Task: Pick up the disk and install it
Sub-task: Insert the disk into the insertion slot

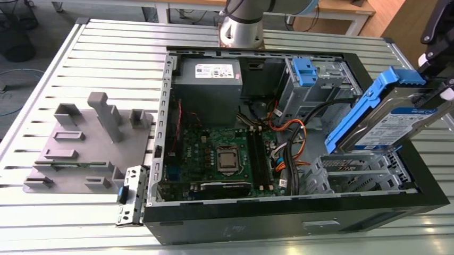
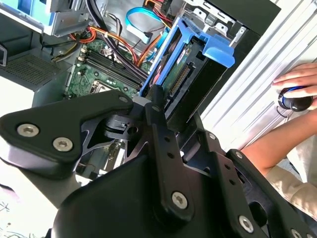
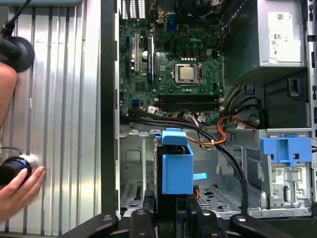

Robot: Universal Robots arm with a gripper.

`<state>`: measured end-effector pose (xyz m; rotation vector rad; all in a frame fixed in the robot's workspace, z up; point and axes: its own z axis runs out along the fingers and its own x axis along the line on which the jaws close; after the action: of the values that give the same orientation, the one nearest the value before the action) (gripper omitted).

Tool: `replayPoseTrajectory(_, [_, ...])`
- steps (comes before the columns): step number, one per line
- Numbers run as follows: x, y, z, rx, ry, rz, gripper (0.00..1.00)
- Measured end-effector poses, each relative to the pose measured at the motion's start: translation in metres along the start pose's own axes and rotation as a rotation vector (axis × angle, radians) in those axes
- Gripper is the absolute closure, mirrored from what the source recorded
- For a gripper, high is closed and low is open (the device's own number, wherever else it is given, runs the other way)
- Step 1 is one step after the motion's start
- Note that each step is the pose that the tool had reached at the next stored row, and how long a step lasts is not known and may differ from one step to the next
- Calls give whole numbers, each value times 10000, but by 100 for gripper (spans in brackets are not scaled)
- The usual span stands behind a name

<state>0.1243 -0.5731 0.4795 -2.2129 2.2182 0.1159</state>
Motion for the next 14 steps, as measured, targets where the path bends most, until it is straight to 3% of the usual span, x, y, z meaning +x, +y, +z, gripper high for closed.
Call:
replayPoseTrajectory(11, [33, 0, 9, 0, -2, 0, 65])
replayPoseTrajectory(14, [35, -2, 48, -1, -2, 0, 65])
